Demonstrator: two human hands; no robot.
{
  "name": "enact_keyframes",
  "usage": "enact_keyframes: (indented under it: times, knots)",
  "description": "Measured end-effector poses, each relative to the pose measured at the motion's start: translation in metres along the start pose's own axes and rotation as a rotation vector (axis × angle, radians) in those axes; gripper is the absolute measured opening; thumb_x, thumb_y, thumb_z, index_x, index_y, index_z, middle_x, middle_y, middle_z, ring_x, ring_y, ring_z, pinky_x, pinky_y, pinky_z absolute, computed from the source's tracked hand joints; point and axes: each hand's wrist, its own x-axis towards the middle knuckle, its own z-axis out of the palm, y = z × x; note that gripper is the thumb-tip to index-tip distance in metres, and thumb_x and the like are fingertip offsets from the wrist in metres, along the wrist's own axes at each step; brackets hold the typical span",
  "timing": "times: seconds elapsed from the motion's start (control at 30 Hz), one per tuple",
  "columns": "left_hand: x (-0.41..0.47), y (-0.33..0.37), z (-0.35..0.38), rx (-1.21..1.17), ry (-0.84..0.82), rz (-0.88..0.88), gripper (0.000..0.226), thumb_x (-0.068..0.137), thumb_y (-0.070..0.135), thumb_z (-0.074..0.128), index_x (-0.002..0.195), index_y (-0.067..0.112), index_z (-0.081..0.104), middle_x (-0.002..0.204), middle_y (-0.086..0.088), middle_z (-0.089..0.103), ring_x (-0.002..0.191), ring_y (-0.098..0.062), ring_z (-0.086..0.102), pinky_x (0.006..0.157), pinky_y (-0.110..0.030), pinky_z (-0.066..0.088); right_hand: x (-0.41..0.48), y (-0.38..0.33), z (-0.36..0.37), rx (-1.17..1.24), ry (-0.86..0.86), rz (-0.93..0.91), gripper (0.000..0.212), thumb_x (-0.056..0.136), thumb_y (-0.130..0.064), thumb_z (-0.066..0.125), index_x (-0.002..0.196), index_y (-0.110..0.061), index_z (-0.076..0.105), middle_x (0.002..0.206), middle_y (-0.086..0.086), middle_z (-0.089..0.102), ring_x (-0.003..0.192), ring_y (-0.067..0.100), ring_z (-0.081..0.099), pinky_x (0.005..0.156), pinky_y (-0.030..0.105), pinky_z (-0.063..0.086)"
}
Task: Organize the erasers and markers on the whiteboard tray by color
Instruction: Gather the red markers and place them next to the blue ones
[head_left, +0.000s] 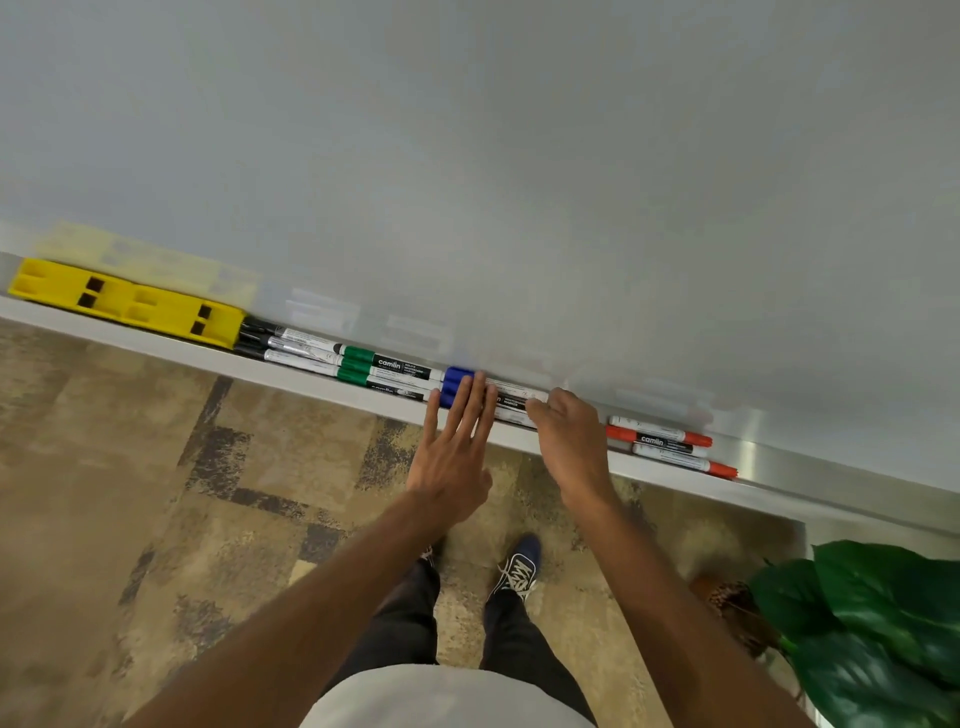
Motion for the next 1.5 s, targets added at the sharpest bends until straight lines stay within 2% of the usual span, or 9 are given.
enact_keyframes:
  times: [0.1, 0.17, 0.3, 0.47, 0.7, 1.03, 1.23, 1.33, 1.5]
  knots:
    - [0.000, 0.003, 0.000, -0.015, 0.021, 0.022, 0.104, 0.092, 0.047, 0.049, 0.154, 0.009, -0.026, 0.162, -0.015, -0.030, 0.150, -0.029, -0.030, 0.120, -0.057, -0.017, -0.007, 0.010, -0.020, -0.201, 0.060, -0.185, 0.008, 0.094, -0.020, 0.058, 0.092, -0.014, 0.064, 0.085, -0.004, 0.060, 0.075, 0.010, 0.054, 0.066, 0.027, 0.042]
    - [0.001, 0.009, 0.000, -0.038, 0.045, 0.054, 0.101, 0.093, 0.046, 0.047, 0.154, 0.009, -0.024, 0.163, -0.015, -0.029, 0.150, -0.028, -0.031, 0.120, -0.054, -0.020, -0.007, 0.020, -0.036, -0.401, 0.109, -0.266, 0.018, 0.094, -0.019, 0.061, 0.110, -0.014, 0.066, 0.103, -0.001, 0.066, 0.088, 0.017, 0.062, 0.073, 0.033, 0.052]
    - [0.002, 0.030, 0.000, -0.092, 0.059, 0.107, 0.094, 0.094, 0.039, 0.046, 0.157, 0.010, -0.018, 0.164, -0.016, -0.024, 0.151, -0.030, -0.027, 0.121, -0.052, -0.017, -0.001, 0.043, -0.071, -0.817, 0.187, -0.376, 0.021, 0.090, -0.013, 0.066, 0.111, -0.010, 0.067, 0.106, 0.009, 0.069, 0.088, 0.028, 0.069, 0.068, 0.042, 0.060]
    - [0.002, 0.063, -0.005, -0.148, 0.040, 0.144, 0.075, 0.100, 0.033, 0.037, 0.159, 0.009, -0.002, 0.166, -0.017, -0.016, 0.152, -0.029, -0.023, 0.125, -0.051, -0.008, 0.009, 0.061, -0.102, -1.045, 0.172, -0.374, 0.032, 0.082, -0.009, 0.075, 0.113, -0.013, 0.069, 0.113, 0.005, 0.071, 0.094, 0.025, 0.070, 0.072, 0.039, 0.061]
    - [0.004, 0.100, -0.021, -0.301, 0.183, 0.182, 0.046, 0.099, 0.016, 0.053, 0.143, 0.008, 0.048, 0.154, -0.017, 0.042, 0.147, -0.031, 0.032, 0.122, -0.050, 0.022, 0.012, 0.081, -0.136, -1.002, 0.160, -0.377, 0.023, 0.078, -0.001, 0.074, 0.099, -0.009, 0.071, 0.096, 0.007, 0.070, 0.089, 0.026, 0.064, 0.065, 0.038, 0.058]
    - [0.007, 0.140, -0.025, -0.489, 0.302, 0.125, 0.035, 0.090, 0.006, 0.065, 0.124, 0.011, 0.064, 0.132, -0.012, 0.061, 0.126, -0.030, 0.054, 0.107, -0.046, 0.040, 0.020, 0.125, -0.177, -0.983, 0.155, -0.409, 0.025, 0.081, -0.020, 0.076, 0.105, -0.014, 0.069, 0.101, 0.005, 0.074, 0.096, 0.028, 0.063, 0.083, 0.042, 0.052]
    - [0.008, 0.159, -0.023, -0.646, 0.278, 0.039, 0.030, 0.095, 0.008, 0.059, 0.124, 0.012, 0.065, 0.126, -0.006, 0.063, 0.117, -0.022, 0.056, 0.099, -0.033, 0.046, 0.027, 0.135, -0.187, -0.861, 0.056, -0.493, 0.026, 0.080, -0.008, 0.076, 0.105, -0.013, 0.069, 0.110, 0.003, 0.068, 0.105, 0.028, 0.053, 0.085, 0.043, 0.038]
    - [0.010, 0.167, -0.026, -0.936, 0.235, -0.196, 0.020, 0.097, 0.017, 0.061, 0.116, 0.019, 0.066, 0.107, 0.005, 0.069, 0.096, -0.010, 0.064, 0.073, -0.007, 0.046, 0.026, 0.134, -0.188, -0.759, 0.043, -0.513, 0.023, 0.081, -0.012, 0.075, 0.103, -0.016, 0.070, 0.108, 0.000, 0.066, 0.104, 0.027, 0.053, 0.084, 0.042, 0.037]
    - [0.014, 0.177, -0.029, -1.756, 0.029, -0.530, 0.029, 0.091, 0.025, 0.074, 0.115, 0.011, 0.066, 0.096, -0.010, 0.075, 0.082, -0.026, 0.077, 0.075, -0.031, 0.061, 0.010, 0.121, -0.179, -0.366, -0.045, -0.452, 0.020, 0.085, -0.012, 0.073, 0.105, -0.014, 0.071, 0.098, 0.001, 0.064, 0.088, 0.018, 0.060, 0.080, 0.034, 0.048]
